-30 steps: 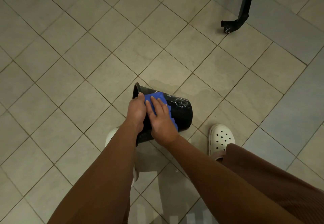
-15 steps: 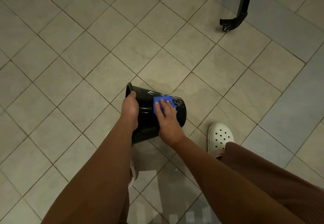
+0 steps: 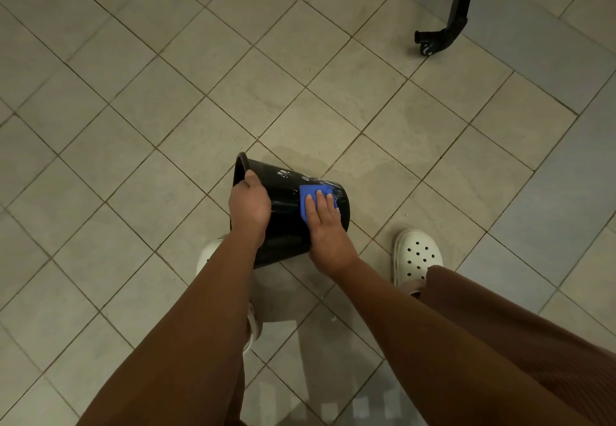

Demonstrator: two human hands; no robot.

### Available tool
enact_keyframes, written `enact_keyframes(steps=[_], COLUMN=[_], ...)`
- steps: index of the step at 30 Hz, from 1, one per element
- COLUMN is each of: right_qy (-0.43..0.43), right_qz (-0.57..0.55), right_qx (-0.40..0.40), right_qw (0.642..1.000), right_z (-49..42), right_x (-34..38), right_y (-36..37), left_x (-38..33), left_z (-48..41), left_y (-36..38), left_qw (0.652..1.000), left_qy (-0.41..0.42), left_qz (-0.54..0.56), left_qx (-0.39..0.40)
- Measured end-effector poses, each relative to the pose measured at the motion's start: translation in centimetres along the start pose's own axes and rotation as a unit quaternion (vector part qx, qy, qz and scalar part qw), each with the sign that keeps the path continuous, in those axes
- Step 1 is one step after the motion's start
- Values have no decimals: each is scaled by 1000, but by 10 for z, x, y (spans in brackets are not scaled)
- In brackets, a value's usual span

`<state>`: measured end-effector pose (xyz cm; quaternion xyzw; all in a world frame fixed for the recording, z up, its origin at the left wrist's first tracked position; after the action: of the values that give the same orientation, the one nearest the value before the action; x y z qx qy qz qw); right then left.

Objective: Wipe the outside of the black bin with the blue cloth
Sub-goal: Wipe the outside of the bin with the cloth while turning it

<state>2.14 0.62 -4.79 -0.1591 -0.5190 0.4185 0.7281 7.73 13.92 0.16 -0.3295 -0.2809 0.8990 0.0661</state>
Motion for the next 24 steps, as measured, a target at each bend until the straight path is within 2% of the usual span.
enact_keyframes(steps=[6,13,20,24], right_qy=[82,24,128,89], right_qz=[-24,32,31,-19], right_qx=[2,15,27,28], right_qw=[996,999,991,995], right_z=[1,-11,-12,-10], right_x=[-1,22,15,33], right_y=[-4,-2,-7,-4], left_x=[1,-2,-1,0], left_z=[4,5,7,5], left_y=[1,-2,-2,-4], left_qw=[1000,997,995,998], left_qy=[22,56,77,57], left_qz=[-19,-53,-56,-36], left_qx=[2,3,7,7])
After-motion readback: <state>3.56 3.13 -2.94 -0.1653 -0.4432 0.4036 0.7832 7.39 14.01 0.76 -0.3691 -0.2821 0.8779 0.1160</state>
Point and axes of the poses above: each hand's wrist, its own z-axis away from the middle knuckle, its own y-axis out of the palm, x = y × z, the point moved 6 cm from there along -z, towards the middle knuckle, and after that the axes turned 9 degrees about -z, right-handed, at the moved point
